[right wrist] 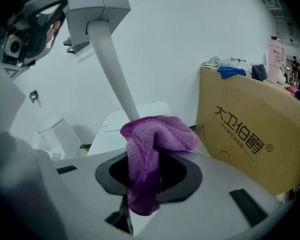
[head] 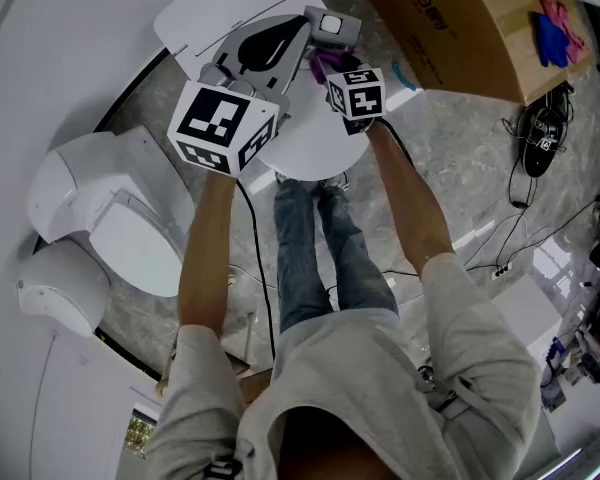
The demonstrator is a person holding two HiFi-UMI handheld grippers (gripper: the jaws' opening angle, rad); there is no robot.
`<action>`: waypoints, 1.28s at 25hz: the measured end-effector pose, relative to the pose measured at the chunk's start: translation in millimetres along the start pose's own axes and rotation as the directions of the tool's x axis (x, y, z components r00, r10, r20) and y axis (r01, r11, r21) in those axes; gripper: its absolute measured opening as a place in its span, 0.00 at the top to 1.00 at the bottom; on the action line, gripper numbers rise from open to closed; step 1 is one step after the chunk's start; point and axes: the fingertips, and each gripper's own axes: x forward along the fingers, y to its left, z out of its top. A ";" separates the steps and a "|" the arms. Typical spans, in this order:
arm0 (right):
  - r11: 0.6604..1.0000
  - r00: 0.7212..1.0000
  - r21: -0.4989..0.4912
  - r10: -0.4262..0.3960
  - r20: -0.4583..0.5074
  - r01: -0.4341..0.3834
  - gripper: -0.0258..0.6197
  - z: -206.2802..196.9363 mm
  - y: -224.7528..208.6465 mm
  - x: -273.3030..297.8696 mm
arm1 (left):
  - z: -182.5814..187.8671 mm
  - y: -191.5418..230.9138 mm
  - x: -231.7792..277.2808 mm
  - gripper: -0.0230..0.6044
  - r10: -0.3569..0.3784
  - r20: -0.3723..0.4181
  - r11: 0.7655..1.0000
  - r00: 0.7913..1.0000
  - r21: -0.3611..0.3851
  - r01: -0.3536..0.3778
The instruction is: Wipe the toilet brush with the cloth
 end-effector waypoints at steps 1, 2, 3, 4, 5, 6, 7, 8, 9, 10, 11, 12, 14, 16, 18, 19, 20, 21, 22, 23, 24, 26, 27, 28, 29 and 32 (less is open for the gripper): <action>1.000 1.000 -0.002 0.000 -0.003 0.000 0.77 0.0 -0.4 0.9 | 0.1 0.4 0.0 0.93 0.001 0.001 1.000 1.000 -0.001 -0.001; 1.000 1.000 -0.003 0.001 -0.006 -0.002 0.77 -0.2 -0.8 1.6 | 0.0 0.8 0.1 0.93 0.003 0.002 1.000 1.000 -0.001 -0.003; 1.000 1.000 -0.004 0.003 -0.008 -0.003 0.77 -0.5 -1.2 2.1 | -0.2 1.1 0.4 0.93 0.004 0.002 1.000 1.000 -0.002 -0.004; 1.000 1.000 -0.007 0.005 -0.011 -0.005 0.77 -0.9 -1.6 2.5 | -0.5 1.5 0.5 0.93 0.006 0.001 1.000 1.000 -0.001 -0.006; 1.000 1.000 -0.011 0.007 -0.015 -0.007 0.77 -1.2 -1.7 2.5 | -0.9 1.8 0.5 0.93 0.008 0.000 1.000 1.000 0.000 -0.008; 1.000 1.000 -0.016 0.008 -0.020 -0.009 0.77 -1.5 -1.9 2.2 | -1.3 2.0 0.3 0.93 0.010 -0.002 1.000 1.000 0.000 -0.010; 1.000 1.000 -0.018 0.010 -0.022 -0.010 0.77 -1.5 -2.2 1.6 | -1.6 2.1 0.2 0.93 0.012 -0.003 1.000 1.000 0.001 -0.012; 1.000 1.000 -0.017 0.012 -0.022 -0.013 0.77 -1.0 -2.7 0.3 | -1.8 2.3 0.1 0.93 0.014 -0.005 1.000 1.000 0.001 -0.014; 1.000 1.000 -0.013 0.014 -0.018 -0.014 0.77 0.3 -3.4 -1.8 | -1.9 2.4 0.1 0.93 0.016 -0.006 1.000 1.000 0.001 -0.016; 1.000 1.000 -0.009 0.016 -0.011 -0.017 0.77 2.2 -4.0 -4.6 | -2.0 2.5 0.1 0.93 0.017 -0.009 1.000 1.000 0.002 -0.017; 1.000 1.000 -0.008 0.019 0.000 -0.019 0.77 4.7 -4.5 -8.1 | -2.2 2.9 -0.2 0.93 0.018 -0.011 1.000 1.000 0.003 -0.018; 1.000 1.000 -0.010 0.020 0.013 -0.020 0.77 7.7 -5.0 -12.2 | -2.4 3.3 -0.4 0.93 0.019 -0.013 1.000 1.000 0.004 -0.019; 1.000 0.999 -0.022 0.019 0.044 -0.018 0.77 14.9 -6.7 -22.4 | -3.0 3.5 -1.0 0.93 0.021 -0.016 1.000 1.000 0.007 -0.020; 0.999 0.996 -0.041 0.025 0.082 -0.021 0.77 25.0 -7.8 -34.8 | -3.7 3.2 -2.1 0.93 0.023 -0.017 1.000 1.000 0.009 -0.023; 0.997 0.992 -0.066 0.036 0.125 -0.028 0.77 39.5 -7.9 -47.5 | -3.7 3.4 -3.0 0.93 0.027 -0.017 1.000 1.000 0.008 -0.027; 0.996 0.988 -0.080 0.044 0.147 -0.032 0.77 48.2 -7.5 -53.4 | -3.5 3.7 -3.0 0.93 0.028 -0.017 1.000 0.999 0.007 -0.028; 0.995 0.984 -0.094 0.053 0.168 -0.038 0.77 57.3 -6.7 -58.8 | -3.4 3.8 -2.5 0.93 0.030 -0.017 1.000 0.999 0.007 -0.030; 0.993 0.980 -0.110 0.066 0.186 -0.046 0.77 66.4 -5.3 -63.7 | -3.3 3.6 -1.6 0.93 0.031 -0.018 0.999 0.999 0.008 -0.031; 0.990 0.976 -0.129 0.079 0.201 -0.054 0.77 75.0 -3.2 -68.0 | -3.1 3.2 -0.6 0.93 0.032 -0.020 0.999 0.999 0.009 -0.032; 0.987 0.973 -0.152 0.092 0.212 -0.060 0.77 82.6 -0.5 -71.6 | -3.1 2.7 0.2 0.93 0.033 -0.021 0.999 0.999 0.011 -0.033; 0.982 0.970 -0.176 0.103 0.218 -0.065 0.77 88.9 2.5 -74.6 | -3.0 2.1 0.8 0.93 0.035 -0.022 0.999 0.999 0.013 -0.035; 0.973 0.969 -0.221 0.116 0.218 -0.067 0.77 95.9 7.2 -77.2 | -3.1 1.6 1.2 0.93 0.040 -0.021 0.999 0.999 0.011 -0.040; 0.969 0.970 -0.237 0.121 0.212 -0.069 0.77 96.9 8.8 -76.8 | -3.1 1.7 1.1 0.93 0.042 -0.020 0.999 0.999 0.008 -0.042; 0.966 0.971 -0.249 0.126 0.205 -0.073 0.77 96.8 10.2 -75.7 | -3.1 2.0 0.9 0.93 0.044 -0.019 0.999 0.999 0.006 -0.044; 0.964 0.971 -0.254 0.131 0.199 -0.078 0.77 96.1 11.1 -74.3 | -3.0 2.4 0.6 0.93 0.045 -0.019 0.999 0.999 0.004 -0.045; 0.965 0.973 -0.247 0.139 0.182 -0.092 0.77 92.4 11.3 -69.2 | -3.0 3.0 1.0 0.93 0.045 -0.018 0.999 0.999 0.001 -0.045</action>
